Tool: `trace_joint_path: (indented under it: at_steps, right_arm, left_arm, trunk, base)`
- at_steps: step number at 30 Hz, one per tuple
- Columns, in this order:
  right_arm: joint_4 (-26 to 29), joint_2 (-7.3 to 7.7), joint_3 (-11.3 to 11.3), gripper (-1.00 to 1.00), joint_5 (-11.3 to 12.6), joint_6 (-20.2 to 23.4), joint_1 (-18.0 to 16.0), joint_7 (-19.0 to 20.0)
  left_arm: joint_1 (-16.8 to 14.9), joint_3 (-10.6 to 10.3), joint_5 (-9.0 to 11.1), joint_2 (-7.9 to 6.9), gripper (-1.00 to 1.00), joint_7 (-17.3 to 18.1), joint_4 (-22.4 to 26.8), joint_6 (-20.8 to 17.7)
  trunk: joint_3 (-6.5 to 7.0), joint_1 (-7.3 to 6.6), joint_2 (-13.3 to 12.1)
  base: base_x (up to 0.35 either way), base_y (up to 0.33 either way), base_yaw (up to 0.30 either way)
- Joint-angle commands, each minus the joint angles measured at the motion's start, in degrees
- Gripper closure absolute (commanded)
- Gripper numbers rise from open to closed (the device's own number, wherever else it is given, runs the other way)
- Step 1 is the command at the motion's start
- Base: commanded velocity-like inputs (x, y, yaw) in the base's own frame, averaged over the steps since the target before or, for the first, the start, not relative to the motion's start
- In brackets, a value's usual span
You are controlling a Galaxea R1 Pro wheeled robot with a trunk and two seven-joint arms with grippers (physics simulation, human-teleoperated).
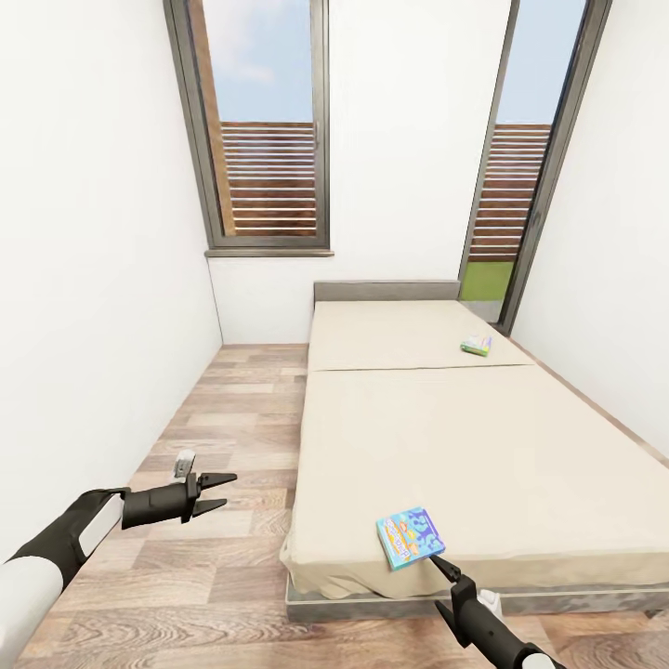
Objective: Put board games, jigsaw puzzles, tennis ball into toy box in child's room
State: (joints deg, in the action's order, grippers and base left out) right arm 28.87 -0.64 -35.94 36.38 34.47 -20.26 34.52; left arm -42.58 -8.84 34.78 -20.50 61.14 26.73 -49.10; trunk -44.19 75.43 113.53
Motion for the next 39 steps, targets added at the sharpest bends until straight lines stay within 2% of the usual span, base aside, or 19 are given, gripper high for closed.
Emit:
trace_joint_path:
  at_steps: [1, 7, 39]
  right_arm:
    - [0.0, -0.06, -0.4, -1.0, 0.1, 0.4, 0.0, 0.0]
    - [0.0, -0.06, -0.4, -1.0, 0.1, 0.4, 0.0, 0.0]
    - [0.0, -0.06, -0.4, -1.0, 0.1, 0.4, 0.0, 0.0]
  left_arm:
    - [0.0, -0.3, 0.4, -0.06, -1.0, 0.1, 0.0, -0.3]
    - [0.0, -0.3, 0.6, -0.03, -1.0, 0.1, 0.0, -0.4]
    - [0.0, -0.4, 0.3, 0.03, -1.0, -0.1, 0.0, -0.3]
  trunk:
    - [0.12, -0.23, -0.4]
    - [1.2, -1.55, -2.8]
    - [1.2, -1.55, -2.8]
  base:
    - [0.0, 0.0, 0.0]
    - [0.0, 0.0, 0.0]
    - [0.033, 0.013, 0.0]
